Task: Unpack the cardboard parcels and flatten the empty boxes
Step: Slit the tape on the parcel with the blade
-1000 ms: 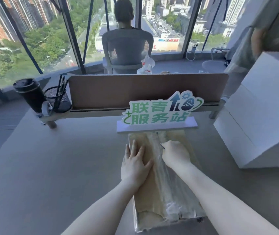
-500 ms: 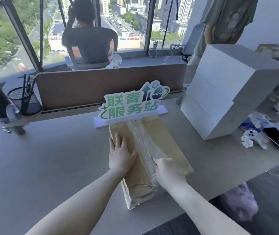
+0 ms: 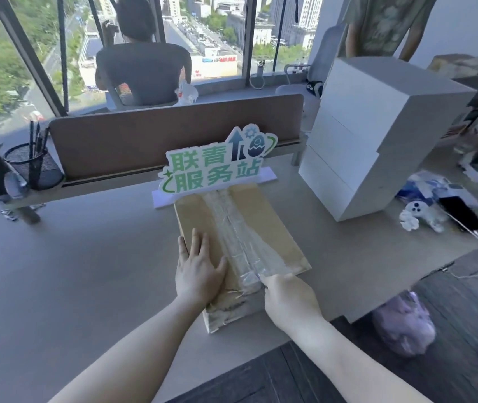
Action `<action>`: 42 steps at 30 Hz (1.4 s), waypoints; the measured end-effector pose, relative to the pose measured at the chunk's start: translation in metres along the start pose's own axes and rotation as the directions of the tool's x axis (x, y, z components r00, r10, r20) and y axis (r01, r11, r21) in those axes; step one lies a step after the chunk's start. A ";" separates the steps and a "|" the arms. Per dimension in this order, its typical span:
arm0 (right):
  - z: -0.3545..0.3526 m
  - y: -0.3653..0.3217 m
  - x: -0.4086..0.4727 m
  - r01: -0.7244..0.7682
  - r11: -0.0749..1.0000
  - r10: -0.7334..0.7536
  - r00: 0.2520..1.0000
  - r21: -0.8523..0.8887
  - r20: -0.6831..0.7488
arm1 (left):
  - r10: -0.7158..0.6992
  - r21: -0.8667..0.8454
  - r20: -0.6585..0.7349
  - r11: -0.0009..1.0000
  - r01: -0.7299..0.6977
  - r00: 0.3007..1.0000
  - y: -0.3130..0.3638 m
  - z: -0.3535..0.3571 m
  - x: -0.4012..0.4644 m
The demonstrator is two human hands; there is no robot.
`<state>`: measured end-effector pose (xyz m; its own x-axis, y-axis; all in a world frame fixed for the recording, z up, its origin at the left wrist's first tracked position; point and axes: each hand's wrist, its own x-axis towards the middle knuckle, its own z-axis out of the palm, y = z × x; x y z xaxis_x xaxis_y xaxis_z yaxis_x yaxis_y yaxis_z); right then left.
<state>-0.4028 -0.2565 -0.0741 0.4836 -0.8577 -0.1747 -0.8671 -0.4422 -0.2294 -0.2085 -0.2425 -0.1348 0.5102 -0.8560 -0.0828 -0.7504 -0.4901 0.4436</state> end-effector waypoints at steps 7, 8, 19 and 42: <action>0.010 0.007 -0.035 -0.007 0.999 0.008 1.000 0.038 -0.011 | -0.003 0.003 0.012 1.000 0.003 1.000 0.000 -0.001 -0.002; 0.012 0.009 -0.038 -0.015 0.998 0.017 1.000 0.058 -0.026 | -0.002 0.004 0.015 1.000 0.002 1.000 0.000 -0.002 -0.002; 0.037 0.008 -0.046 -0.301 0.414 0.491 0.869 0.859 0.068 | 0.226 0.066 0.076 0.971 -0.231 0.971 -0.011 -0.010 -0.007; 0.068 -0.048 -0.047 -0.232 0.123 0.576 0.808 0.965 0.121 | 0.213 -0.072 -0.040 0.974 -0.216 0.976 -0.009 0.001 -0.011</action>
<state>-0.3755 -0.1774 -0.1205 -0.0945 -0.9163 -0.3892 -0.1042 0.3979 -0.9115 -0.2084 -0.2288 -0.1390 0.3550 -0.9335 0.0495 -0.8104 -0.2809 0.5141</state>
